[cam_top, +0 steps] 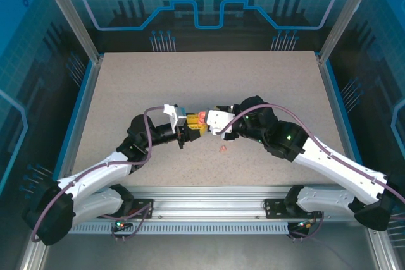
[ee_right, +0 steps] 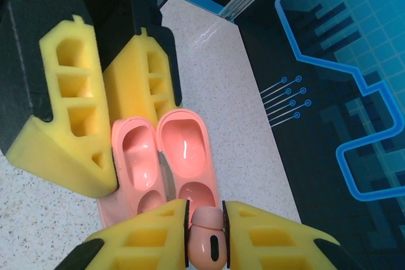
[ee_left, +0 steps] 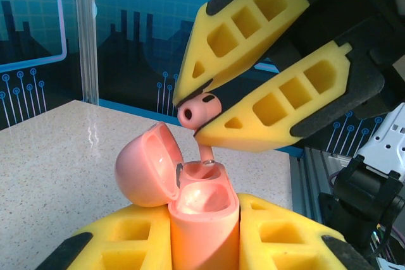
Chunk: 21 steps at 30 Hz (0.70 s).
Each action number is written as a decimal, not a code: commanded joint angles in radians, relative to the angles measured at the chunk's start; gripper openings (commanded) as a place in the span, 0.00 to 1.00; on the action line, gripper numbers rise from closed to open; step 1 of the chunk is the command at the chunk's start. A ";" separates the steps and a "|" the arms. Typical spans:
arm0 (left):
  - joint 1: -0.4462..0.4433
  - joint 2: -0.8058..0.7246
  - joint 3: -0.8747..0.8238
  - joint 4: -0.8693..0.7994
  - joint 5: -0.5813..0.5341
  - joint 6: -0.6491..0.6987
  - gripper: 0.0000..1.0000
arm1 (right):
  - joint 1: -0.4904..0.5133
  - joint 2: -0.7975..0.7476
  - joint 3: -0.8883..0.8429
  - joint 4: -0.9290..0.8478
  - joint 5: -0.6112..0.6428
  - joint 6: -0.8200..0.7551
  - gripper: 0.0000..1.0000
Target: Insert the wireless bluetooth earbuds into the charging case
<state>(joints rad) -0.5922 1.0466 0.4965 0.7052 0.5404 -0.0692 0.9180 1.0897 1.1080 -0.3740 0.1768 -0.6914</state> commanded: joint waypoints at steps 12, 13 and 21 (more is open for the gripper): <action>-0.007 -0.016 0.020 0.033 0.021 0.034 0.00 | 0.018 0.026 0.010 -0.020 0.074 -0.036 0.19; -0.006 -0.016 0.020 0.032 0.021 0.034 0.00 | 0.021 0.031 0.013 -0.019 0.076 -0.037 0.19; -0.006 -0.019 0.022 0.031 0.018 0.039 0.00 | 0.025 0.037 0.021 -0.042 0.048 -0.039 0.19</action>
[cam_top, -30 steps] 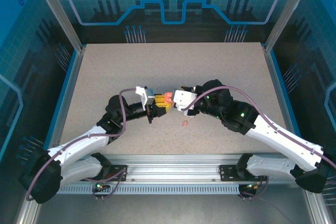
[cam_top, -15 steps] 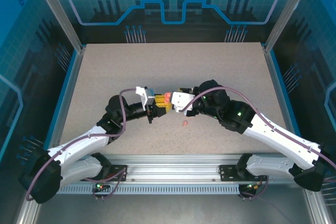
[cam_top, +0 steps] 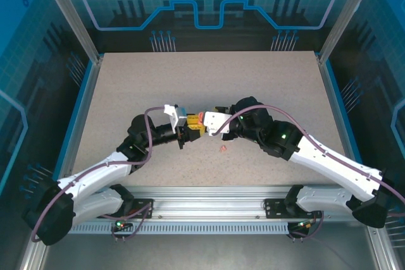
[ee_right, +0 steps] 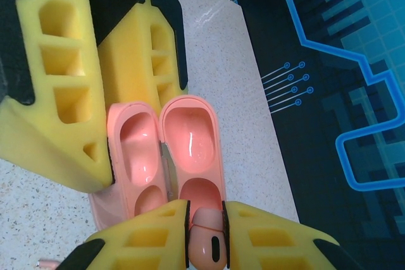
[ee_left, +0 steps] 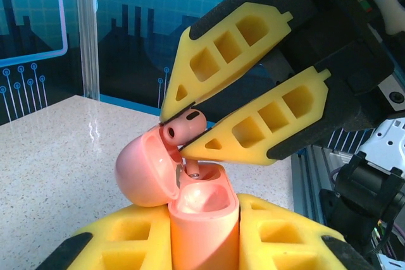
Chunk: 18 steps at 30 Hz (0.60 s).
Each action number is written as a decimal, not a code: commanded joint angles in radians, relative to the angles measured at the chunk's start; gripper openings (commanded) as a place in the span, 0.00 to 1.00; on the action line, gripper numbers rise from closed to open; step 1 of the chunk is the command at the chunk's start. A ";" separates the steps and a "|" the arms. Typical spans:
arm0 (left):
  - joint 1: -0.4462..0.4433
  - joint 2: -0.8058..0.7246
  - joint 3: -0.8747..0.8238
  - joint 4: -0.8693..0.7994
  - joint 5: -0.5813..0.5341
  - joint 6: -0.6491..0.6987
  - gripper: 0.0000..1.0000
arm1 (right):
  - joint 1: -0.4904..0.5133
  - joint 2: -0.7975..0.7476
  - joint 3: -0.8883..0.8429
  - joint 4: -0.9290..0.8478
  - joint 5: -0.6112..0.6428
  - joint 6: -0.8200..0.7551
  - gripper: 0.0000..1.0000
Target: Insert the wireless bluetooth earbuds into the charging case
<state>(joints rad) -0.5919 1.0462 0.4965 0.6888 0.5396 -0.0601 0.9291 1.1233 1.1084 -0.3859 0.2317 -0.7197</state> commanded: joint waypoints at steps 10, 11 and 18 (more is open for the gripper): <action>-0.008 -0.020 0.024 0.048 0.014 0.031 0.00 | 0.013 -0.012 0.041 -0.115 -0.113 0.044 0.21; -0.007 -0.020 0.024 0.048 0.015 0.031 0.00 | 0.012 -0.011 0.041 -0.116 -0.116 0.046 0.21; -0.007 -0.024 0.019 0.050 0.014 0.029 0.00 | 0.010 0.011 0.054 -0.119 -0.151 0.066 0.22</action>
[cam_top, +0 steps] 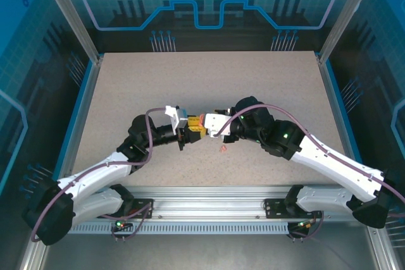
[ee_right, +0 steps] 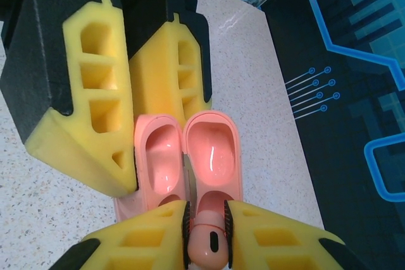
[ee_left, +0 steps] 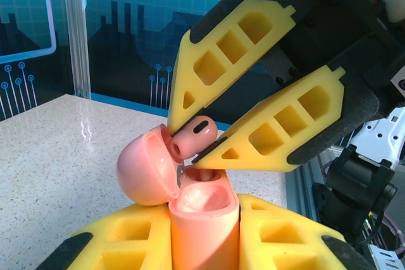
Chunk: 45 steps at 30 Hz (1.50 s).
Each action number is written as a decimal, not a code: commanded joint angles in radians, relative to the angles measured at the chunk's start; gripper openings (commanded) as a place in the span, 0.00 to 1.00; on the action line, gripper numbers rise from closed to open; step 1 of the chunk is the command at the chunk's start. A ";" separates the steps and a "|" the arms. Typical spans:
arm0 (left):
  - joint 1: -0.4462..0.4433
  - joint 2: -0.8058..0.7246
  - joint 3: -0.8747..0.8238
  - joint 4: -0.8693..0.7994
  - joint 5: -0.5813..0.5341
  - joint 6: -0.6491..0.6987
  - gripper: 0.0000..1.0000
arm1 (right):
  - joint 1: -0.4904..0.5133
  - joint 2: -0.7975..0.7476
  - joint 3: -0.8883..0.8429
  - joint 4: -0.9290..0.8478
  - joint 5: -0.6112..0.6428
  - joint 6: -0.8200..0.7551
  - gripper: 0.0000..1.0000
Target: Insert the wireless bluetooth earbuds into the charging case
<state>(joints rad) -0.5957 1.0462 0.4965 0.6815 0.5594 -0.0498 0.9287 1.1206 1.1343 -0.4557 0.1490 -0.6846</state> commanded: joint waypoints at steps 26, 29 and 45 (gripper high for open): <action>-0.003 -0.022 -0.003 0.079 -0.037 0.019 0.00 | -0.072 -0.069 0.178 0.008 -0.199 0.287 0.82; -0.002 -0.021 -0.005 0.083 -0.044 0.021 0.00 | -0.094 -0.074 0.198 0.007 -0.171 0.360 0.88; -0.003 -0.060 -0.036 0.106 -0.121 0.063 0.00 | -0.328 -0.059 0.053 -0.019 -0.391 0.803 0.92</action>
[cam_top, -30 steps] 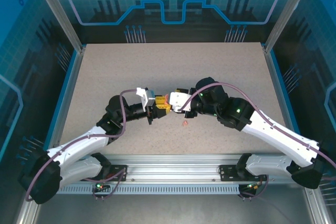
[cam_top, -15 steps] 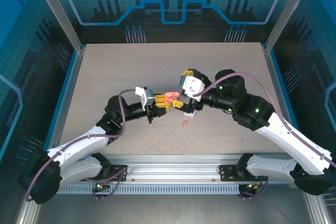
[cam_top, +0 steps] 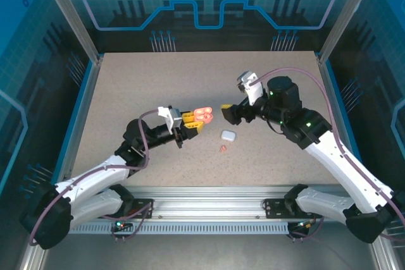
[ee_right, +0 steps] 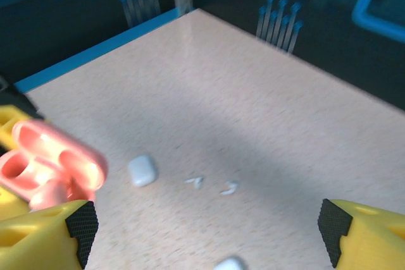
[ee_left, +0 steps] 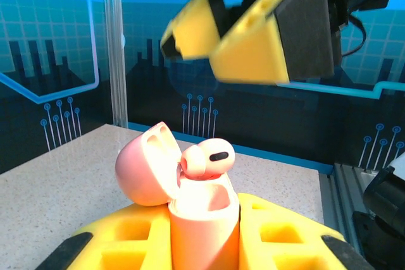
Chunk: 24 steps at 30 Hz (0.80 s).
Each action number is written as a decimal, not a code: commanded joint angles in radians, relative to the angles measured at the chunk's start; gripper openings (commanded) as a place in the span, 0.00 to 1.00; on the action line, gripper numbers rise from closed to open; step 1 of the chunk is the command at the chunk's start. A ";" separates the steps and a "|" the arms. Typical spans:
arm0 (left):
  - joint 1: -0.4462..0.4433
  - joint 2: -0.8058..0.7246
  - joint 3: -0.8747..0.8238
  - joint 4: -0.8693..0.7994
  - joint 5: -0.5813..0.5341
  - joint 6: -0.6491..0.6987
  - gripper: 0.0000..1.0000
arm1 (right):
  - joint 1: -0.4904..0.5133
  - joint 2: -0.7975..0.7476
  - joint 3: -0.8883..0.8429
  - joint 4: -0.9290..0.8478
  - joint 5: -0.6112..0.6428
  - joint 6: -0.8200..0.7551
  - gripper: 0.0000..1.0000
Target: Insert the wireless bluetooth earbuds into the charging case
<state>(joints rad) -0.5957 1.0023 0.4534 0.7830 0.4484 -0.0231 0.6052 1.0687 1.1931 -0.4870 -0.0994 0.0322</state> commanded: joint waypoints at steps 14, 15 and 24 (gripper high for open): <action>-0.003 0.044 0.015 0.107 0.011 0.026 0.00 | 0.077 0.076 0.084 -0.088 -0.176 0.120 0.90; -0.003 0.044 0.015 0.106 0.012 0.028 0.00 | 0.082 0.086 0.089 -0.081 -0.174 0.128 0.90; -0.003 0.033 0.019 0.088 0.015 0.027 0.00 | 0.093 0.163 0.136 -0.105 -0.119 0.164 0.89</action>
<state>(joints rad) -0.5961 1.0462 0.4534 0.8436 0.4492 -0.0158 0.6872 1.2179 1.2850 -0.5640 -0.2356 0.1688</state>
